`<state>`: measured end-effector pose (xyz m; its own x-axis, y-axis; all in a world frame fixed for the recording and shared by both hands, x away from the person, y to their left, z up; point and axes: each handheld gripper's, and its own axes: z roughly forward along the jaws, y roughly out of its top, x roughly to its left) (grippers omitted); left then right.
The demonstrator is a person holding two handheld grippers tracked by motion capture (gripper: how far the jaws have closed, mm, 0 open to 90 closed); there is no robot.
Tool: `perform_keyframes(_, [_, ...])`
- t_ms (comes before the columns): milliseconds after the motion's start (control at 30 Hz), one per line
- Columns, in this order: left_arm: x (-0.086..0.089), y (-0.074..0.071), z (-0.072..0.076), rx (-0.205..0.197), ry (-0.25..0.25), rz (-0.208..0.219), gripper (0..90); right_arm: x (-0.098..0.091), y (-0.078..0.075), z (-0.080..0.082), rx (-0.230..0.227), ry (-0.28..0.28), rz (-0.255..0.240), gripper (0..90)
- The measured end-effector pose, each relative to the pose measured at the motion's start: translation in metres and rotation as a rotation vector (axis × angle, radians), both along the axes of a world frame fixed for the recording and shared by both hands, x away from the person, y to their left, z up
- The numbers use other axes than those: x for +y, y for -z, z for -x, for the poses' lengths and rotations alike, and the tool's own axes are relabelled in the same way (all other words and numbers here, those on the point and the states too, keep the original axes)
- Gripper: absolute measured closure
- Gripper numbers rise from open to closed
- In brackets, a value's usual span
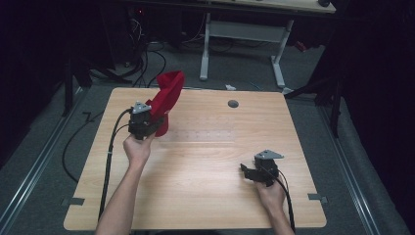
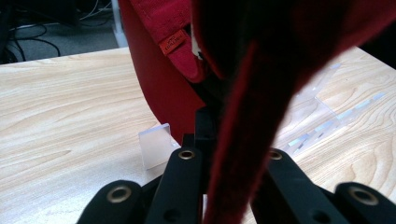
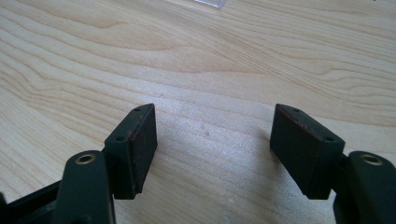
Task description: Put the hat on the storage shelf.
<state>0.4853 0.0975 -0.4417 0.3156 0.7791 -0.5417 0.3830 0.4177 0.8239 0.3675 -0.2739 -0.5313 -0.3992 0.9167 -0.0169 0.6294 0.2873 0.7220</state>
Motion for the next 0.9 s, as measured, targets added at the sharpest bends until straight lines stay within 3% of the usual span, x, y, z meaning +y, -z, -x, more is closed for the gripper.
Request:
perform_keyframes(567, [-0.001, 0.01, 0.007, 0.016, 0.021, -0.003, 82.7, 0.0, 0.0, 0.0, 0.0, 0.0, 0.0, 32.1])
perform_keyframes(900, [0.002, 0.022, 0.009, 0.065, 0.019, -0.003, 82.6, 0.0, 0.0, 0.0, 0.002, 0.001, -0.001, 31.9])
